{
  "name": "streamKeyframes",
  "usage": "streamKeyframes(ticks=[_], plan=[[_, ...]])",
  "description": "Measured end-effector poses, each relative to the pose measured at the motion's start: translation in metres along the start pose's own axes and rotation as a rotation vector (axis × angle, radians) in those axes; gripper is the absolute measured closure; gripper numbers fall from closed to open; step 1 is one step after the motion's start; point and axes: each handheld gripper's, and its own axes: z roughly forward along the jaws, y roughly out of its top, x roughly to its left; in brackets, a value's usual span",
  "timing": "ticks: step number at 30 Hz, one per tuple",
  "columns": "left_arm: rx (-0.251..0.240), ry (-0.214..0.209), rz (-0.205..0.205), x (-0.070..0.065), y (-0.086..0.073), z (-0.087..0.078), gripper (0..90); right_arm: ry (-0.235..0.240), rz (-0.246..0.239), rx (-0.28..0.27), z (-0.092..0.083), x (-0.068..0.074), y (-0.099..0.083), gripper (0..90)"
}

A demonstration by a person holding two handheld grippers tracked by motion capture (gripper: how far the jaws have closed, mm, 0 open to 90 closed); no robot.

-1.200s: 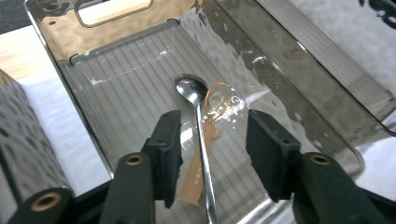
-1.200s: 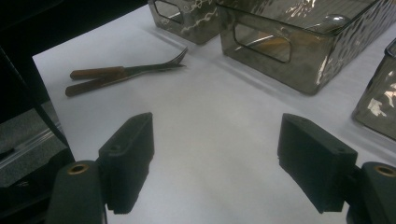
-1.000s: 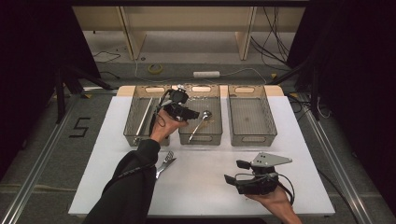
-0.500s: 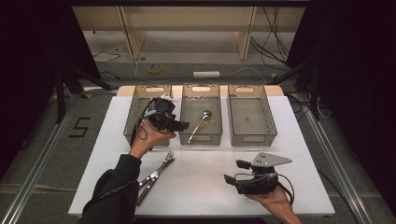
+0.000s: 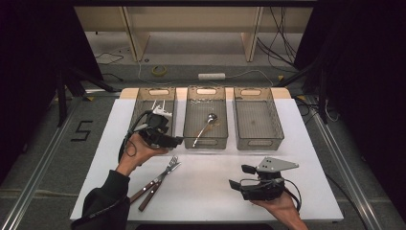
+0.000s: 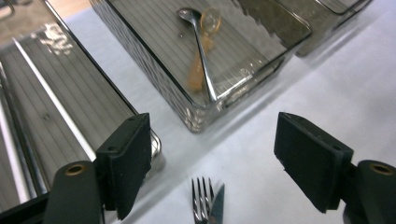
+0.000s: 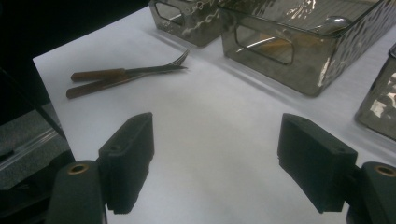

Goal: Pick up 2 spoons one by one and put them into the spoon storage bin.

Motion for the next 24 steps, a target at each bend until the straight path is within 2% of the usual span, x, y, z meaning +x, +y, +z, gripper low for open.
streamKeyframes(ticks=[1,3,8,13,24], plan=[[0.017,0.006,0.016,-0.001,-0.002,0.000,25.9,0.000,-0.004,0.003,0.001,0.001,0.000,28.0],[0.024,0.000,0.017,-0.002,-0.005,0.000,24.6,0.002,-0.010,0.004,0.001,0.002,0.000,28.0],[0.023,-0.019,0.023,0.000,-0.013,-0.005,23.8,0.004,-0.003,-0.008,-0.001,0.001,0.000,27.9],[0.033,0.004,0.036,0.002,-0.024,-0.012,21.8,0.003,-0.005,-0.008,-0.001,0.001,0.000,27.6],[0.052,-0.011,0.002,0.009,-0.051,-0.021,19.4,-0.015,0.007,-0.046,-0.005,0.000,0.001,23.2]])
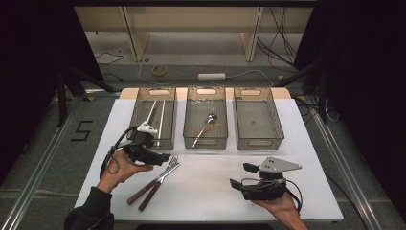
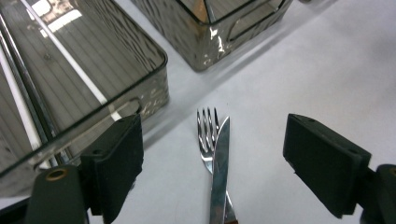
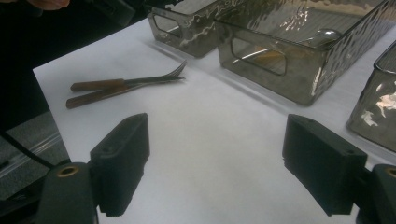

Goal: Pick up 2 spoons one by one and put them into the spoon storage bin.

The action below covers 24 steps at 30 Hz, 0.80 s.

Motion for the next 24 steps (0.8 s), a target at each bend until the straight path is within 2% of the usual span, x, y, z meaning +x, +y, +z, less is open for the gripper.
streamKeyframes(ticks=[9,15,24], plan=[[0.042,0.003,-0.019,0.005,-0.017,-0.006,18.9,-0.003,0.001,-0.007,0.000,0.000,0.000,21.6],[0.092,0.030,-0.003,0.008,-0.024,-0.008,18.9,0.000,-0.001,-0.006,-0.001,0.000,0.000,21.1],[0.134,0.028,-0.001,0.010,-0.032,-0.011,18.8,0.001,-0.004,-0.019,-0.002,-0.001,0.000,19.8]])
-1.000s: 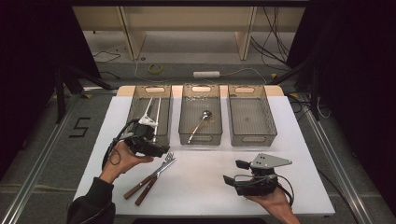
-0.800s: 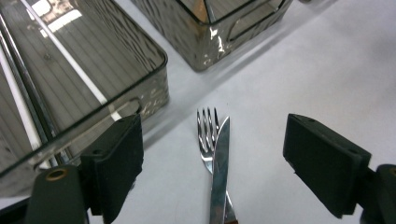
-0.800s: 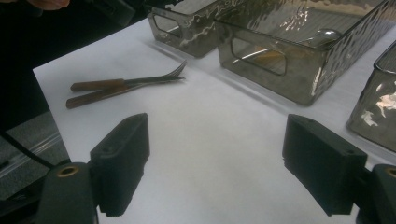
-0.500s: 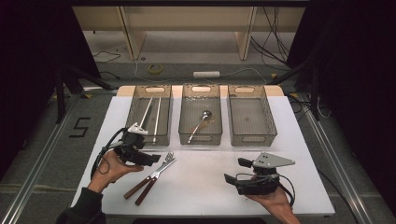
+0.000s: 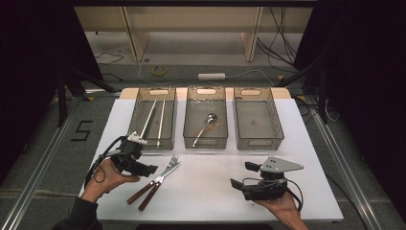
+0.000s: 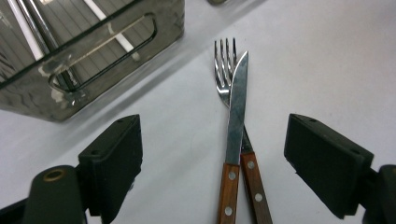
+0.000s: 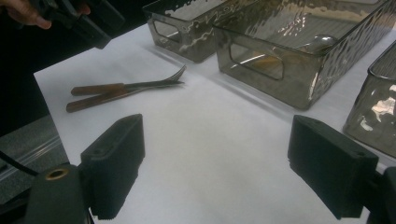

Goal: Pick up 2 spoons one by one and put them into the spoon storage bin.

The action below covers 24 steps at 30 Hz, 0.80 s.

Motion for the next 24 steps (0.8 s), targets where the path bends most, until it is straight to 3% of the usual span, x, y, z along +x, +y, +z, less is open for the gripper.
streamKeyframes(ticks=[4,7,14,24], plan=[[0.034,-0.002,-0.003,0.002,-0.004,0.002,18.8,-0.002,0.004,-0.005,-0.001,-0.001,0.000,19.7],[0.068,0.020,0.005,0.003,-0.006,0.004,18.9,0.000,0.004,-0.005,-0.001,-0.002,0.000,19.7],[0.094,0.036,0.012,0.003,-0.012,0.004,19.4,0.001,0.002,-0.005,-0.001,-0.001,0.000,19.7],[0.150,0.027,0.001,0.008,-0.026,0.013,20.0,0.002,0.001,0.000,0.000,0.000,0.000,19.8]])
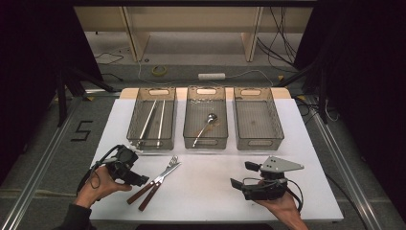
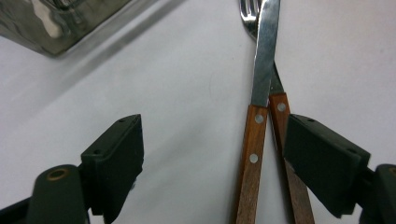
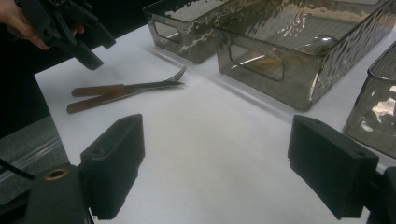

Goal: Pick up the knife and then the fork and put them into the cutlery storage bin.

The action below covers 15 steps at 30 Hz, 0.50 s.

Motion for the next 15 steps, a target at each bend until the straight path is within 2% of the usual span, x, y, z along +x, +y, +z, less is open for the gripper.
streamKeyframes(ticks=[6,15], plan=[[0.037,0.003,0.000,0.0000,-0.0026,0.0006,23.0,0.001,-0.001,-0.001,-0.0002,-0.0002,-0.0003,20.0],[0.096,0.001,0.028,-0.0065,-0.0076,0.0026,31.5,-0.002,0.000,0.003,-0.0002,0.0002,-0.0005,20.1]])
